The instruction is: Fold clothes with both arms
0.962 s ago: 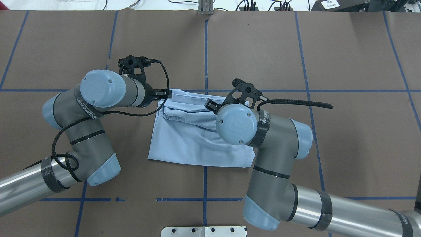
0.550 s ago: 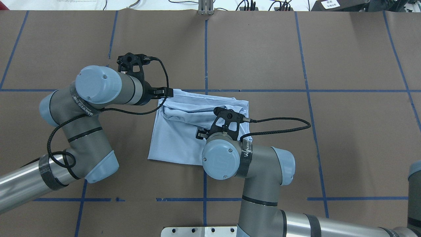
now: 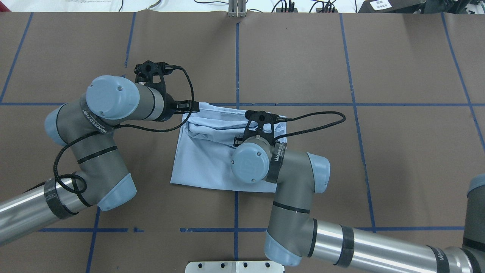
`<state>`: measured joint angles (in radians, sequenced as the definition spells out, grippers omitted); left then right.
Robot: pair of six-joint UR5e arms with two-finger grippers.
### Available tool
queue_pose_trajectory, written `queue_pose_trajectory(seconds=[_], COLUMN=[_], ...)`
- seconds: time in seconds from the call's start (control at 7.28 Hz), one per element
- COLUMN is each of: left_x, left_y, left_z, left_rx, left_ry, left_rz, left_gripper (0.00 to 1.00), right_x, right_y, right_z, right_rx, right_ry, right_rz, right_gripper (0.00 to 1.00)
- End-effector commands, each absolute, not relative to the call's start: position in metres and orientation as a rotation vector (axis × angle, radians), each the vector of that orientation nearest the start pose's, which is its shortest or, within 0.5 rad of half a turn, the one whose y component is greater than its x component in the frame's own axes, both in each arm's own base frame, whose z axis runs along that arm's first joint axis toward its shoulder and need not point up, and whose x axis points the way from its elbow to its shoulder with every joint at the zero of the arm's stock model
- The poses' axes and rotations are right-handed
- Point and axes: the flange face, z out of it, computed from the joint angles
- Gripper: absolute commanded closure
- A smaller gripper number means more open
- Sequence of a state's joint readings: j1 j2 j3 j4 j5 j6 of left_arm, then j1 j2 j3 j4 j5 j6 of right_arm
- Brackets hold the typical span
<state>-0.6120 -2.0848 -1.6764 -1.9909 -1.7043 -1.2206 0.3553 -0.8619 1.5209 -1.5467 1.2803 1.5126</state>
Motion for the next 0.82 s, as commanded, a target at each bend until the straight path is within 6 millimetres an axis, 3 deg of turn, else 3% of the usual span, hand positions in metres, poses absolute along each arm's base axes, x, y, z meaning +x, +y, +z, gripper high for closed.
queue_pose_trajectory(seconds=[0.0,0.27,0.41,0.69], left_x=[0.474,0.474,0.474,0.475], left_y=[-0.48,-0.479,-0.479,-0.479], left_z=[0.269,0.269,0.269,0.27], left_rx=[0.373,0.37,0.371,0.371], left_ry=[0.978,0.979,0.979,0.977], left_rz=[-0.17,-0.174,-0.173,-0.169], left_gripper=[0.0,0.0,0.0,0.0], right_x=[-0.596,-0.545,-0.528,-0.525], right_y=[-0.475,-0.557,-0.578,-0.564], right_z=[0.286,0.325,0.32,0.268], right_rx=[0.444,0.423,0.388,0.323], right_ry=[-0.5,-0.453,-0.579,-0.744], right_rz=[0.373,0.363,0.374,0.391], right_gripper=[0.0,0.0,0.0,0.0])
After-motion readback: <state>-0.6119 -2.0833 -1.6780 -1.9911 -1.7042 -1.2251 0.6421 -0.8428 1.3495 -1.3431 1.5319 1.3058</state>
